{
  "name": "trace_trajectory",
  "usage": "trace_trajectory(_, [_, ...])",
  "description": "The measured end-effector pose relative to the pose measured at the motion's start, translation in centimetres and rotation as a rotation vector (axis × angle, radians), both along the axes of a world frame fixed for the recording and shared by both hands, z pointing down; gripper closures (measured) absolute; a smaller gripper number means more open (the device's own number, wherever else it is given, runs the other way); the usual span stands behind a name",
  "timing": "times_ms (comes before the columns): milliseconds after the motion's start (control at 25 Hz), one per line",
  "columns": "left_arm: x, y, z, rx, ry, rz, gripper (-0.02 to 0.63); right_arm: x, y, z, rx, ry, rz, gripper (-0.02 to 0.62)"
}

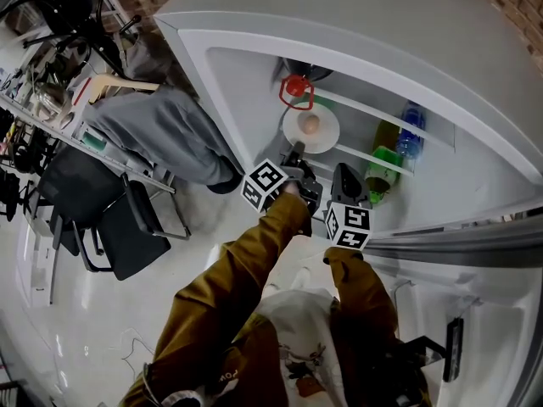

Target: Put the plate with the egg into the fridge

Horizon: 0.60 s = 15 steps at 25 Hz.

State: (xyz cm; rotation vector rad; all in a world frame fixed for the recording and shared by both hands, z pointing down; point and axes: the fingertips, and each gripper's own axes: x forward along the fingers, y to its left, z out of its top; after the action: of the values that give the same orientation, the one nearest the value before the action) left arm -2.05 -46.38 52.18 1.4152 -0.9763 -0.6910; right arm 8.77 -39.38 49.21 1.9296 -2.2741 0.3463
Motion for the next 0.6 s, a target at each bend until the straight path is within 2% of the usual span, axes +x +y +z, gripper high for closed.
trace_trajectory(600, [0.5, -1.9, 0.6, -0.014, 0.009, -0.014, 0.584, 1.0, -0.1, -0.4, 0.004, 0.010, 0.022, 0.588])
